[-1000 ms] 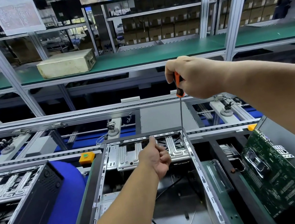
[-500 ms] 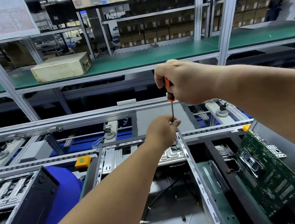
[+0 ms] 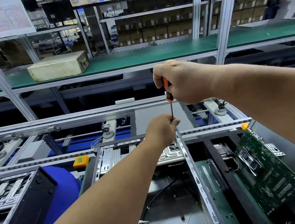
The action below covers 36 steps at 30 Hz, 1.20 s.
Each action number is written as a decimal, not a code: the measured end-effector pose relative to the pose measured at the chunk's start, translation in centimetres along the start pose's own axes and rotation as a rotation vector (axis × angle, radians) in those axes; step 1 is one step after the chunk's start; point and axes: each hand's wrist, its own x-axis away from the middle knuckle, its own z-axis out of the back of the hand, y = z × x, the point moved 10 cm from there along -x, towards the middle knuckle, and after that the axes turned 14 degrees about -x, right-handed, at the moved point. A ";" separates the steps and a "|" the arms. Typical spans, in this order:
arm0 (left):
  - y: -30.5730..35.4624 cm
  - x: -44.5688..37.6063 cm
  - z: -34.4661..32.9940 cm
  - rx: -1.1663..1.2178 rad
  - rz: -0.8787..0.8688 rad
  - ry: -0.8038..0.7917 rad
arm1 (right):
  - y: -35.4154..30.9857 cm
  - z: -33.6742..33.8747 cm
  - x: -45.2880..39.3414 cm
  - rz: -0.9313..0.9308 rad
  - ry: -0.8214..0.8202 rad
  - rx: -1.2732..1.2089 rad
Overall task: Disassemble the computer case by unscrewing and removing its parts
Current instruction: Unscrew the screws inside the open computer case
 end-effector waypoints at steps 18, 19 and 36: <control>-7.3 9.1 -4.1 0.153 0.218 -0.043 | 4.8 3.5 -5.4 -0.224 0.078 0.439; -7.9 10.6 -4.6 0.159 0.227 -0.057 | 4.9 3.4 -5.6 -0.218 0.060 0.427; -8.4 22.7 -5.3 -0.211 0.119 -0.176 | 3.9 2.9 -4.3 -0.221 -0.134 0.143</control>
